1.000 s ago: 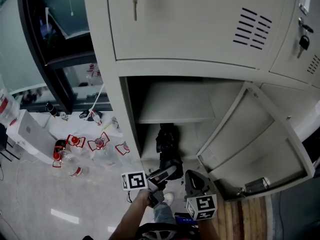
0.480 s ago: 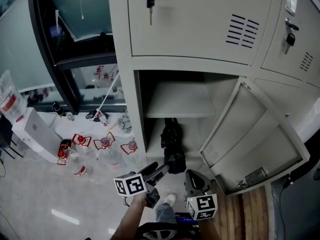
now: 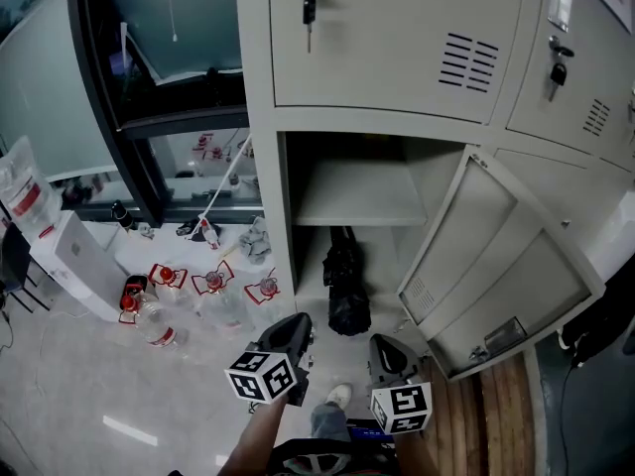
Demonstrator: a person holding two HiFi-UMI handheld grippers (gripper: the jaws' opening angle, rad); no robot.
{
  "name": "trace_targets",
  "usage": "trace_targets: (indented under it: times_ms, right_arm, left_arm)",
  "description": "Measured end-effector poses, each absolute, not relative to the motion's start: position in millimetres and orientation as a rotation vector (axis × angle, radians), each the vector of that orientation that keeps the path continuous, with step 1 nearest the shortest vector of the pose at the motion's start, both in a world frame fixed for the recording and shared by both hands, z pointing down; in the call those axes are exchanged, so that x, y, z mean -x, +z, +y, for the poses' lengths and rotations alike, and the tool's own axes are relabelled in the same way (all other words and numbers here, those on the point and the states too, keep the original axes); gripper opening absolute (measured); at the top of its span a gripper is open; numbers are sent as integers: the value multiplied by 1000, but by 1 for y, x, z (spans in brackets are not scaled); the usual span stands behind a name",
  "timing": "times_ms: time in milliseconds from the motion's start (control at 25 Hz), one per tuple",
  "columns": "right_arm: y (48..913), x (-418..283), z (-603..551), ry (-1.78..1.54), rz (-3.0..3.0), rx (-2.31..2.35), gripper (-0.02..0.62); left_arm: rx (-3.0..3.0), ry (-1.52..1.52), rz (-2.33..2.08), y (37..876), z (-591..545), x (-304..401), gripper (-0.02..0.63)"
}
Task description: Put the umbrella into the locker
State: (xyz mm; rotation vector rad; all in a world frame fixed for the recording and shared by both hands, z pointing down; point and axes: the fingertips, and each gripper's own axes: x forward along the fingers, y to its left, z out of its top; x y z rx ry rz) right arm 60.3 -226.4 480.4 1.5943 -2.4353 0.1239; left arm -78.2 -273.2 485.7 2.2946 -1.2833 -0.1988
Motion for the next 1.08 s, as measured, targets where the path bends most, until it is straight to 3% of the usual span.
trace_targets:
  times_ms: [1080]
  right_arm:
    - [482, -68, -221, 125, -2412, -1608, 0]
  left_arm:
    - [-2304, -149, -1222, 493, -266, 69, 16]
